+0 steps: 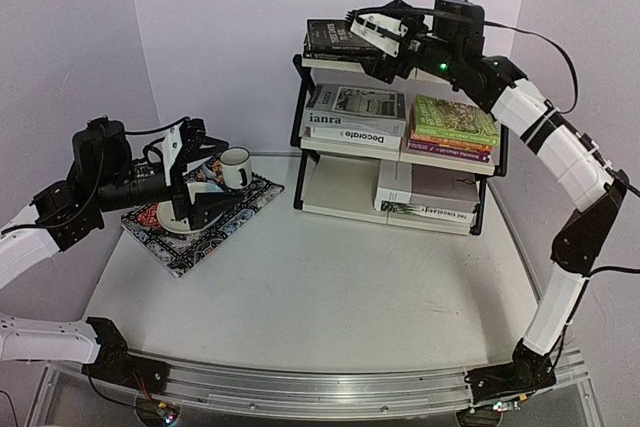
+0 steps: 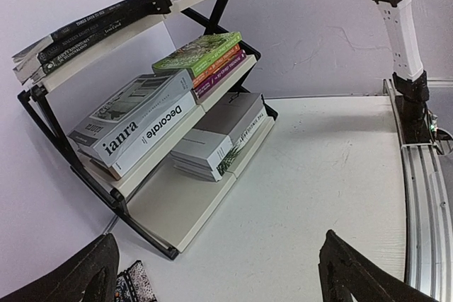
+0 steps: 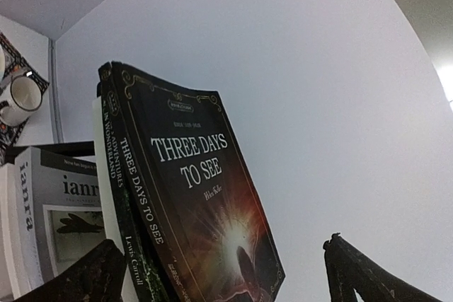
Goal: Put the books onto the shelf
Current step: Place the book on the book pile on the shelf, then adjust the book at the book pile on the shelf.
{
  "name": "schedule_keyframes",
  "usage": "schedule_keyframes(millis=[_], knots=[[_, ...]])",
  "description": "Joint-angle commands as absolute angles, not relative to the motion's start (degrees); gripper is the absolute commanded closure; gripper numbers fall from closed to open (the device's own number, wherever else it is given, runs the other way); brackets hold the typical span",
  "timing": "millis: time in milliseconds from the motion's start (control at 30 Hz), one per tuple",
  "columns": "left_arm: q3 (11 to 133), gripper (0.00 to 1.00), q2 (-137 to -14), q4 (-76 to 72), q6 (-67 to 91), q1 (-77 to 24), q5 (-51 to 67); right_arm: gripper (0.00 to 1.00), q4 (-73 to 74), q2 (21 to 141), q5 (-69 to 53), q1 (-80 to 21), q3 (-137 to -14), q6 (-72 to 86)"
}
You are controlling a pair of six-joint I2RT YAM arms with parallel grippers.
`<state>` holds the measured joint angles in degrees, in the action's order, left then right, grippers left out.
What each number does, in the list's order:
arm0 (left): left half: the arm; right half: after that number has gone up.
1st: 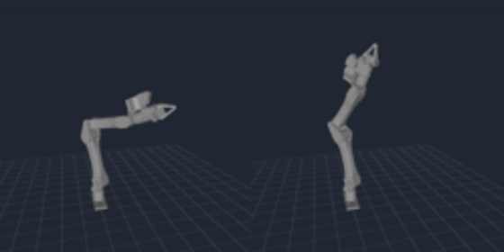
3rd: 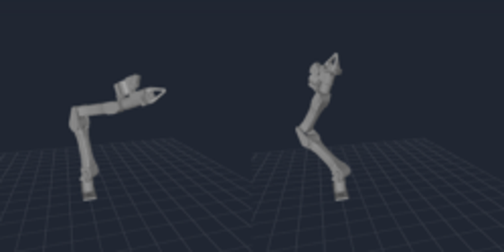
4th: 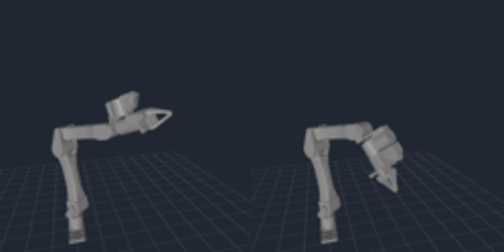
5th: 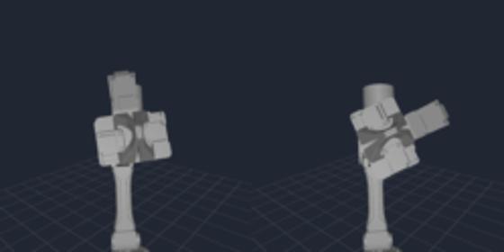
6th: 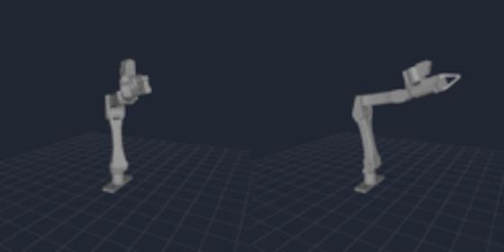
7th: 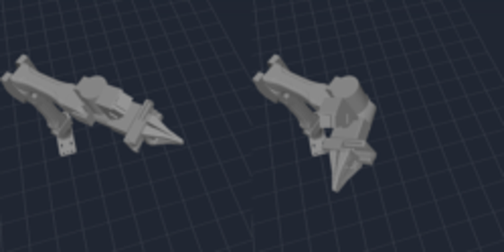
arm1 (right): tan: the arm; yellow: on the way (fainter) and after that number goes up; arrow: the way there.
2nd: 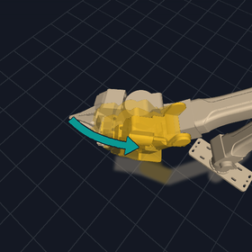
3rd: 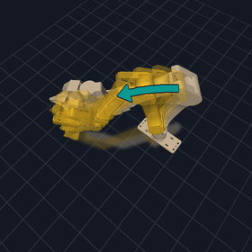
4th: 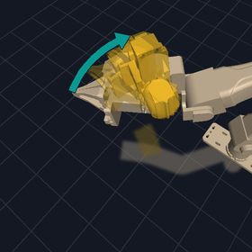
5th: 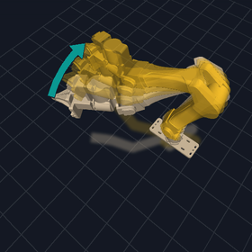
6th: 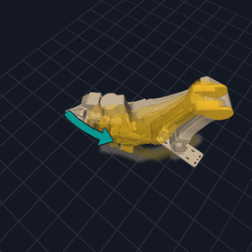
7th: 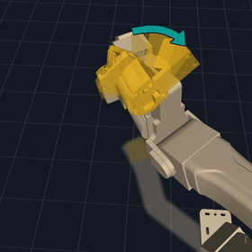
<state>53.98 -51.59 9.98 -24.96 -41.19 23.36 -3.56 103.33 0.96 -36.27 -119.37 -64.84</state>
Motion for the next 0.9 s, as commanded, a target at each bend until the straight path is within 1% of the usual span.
schedule_keyframes(millis=[0, 133, 233, 267, 333, 533, 600, 633, 733, 767, 867], knots=[[54.2, 0.00, -51.4, 7.9, -23.5, -41.1, 22.5, 0.02, -6.2, 97.1, -5.3, -36.0, -118.8, -50.1], [53.9, 0.00, -51.0, 8.0, -22.7, -41.1, 21.9, 0.04, -6.6, 94.8, -7.9, -36.0, -117.1, -40.2], [53.7, 0.00, -50.6, 7.9, -21.8, -41.1, 21.2, 0.13, -7.2, 92.9, -9.1, -36.1, -114.7, -33.4], [53.6, 0.00, -50.5, 7.9, -21.6, -41.1, 21.0, 0.18, -7.5, 92.4, -9.3, -36.1, -113.5, -30.3], [53.4, 0.00, -50.3, 7.9, -21.2, -41.1, 20.7, 0.24, -8.6, 90.9, -10.2, -36.0, -111.3, -25.0], [53.0, 0.00, -50.0, 7.8, -20.3, -41.1, 20.5, 0.42, -13.6, 89.0, -12.2, -36.0, -104.6, -9.3], [52.9, 0.00, -49.9, 7.7, -20.1, -41.2, 20.3, 0.52, -15.9, 88.7, -11.7, -36.0, -102.1, -4.9], [52.9, 0.00, -49.9, 7.6, -20.0, -41.2, 20.3, 0.59, -17.0, 88.7, -11.0, -36.0, -101.0, -3.4], [52.8, 0.00, -49.7, 7.6, -19.6, -41.1, 20.1, 0.92, -18.6, 89.1, -7.1, -36.0, -99.7, 0.9], [52.7, 0.00, -49.6, 7.6, -19.4, -41.1, 20.1, 1.00, -18.6, 89.6, -6.0, -36.0, -99.8, 2.3], [52.3, 0.00, -49.1, 7.6, -19.4, -41.1, 19.9, 1.00, -18.6, 91.0, -4.6, -36.0, -100.9, 3.9]])
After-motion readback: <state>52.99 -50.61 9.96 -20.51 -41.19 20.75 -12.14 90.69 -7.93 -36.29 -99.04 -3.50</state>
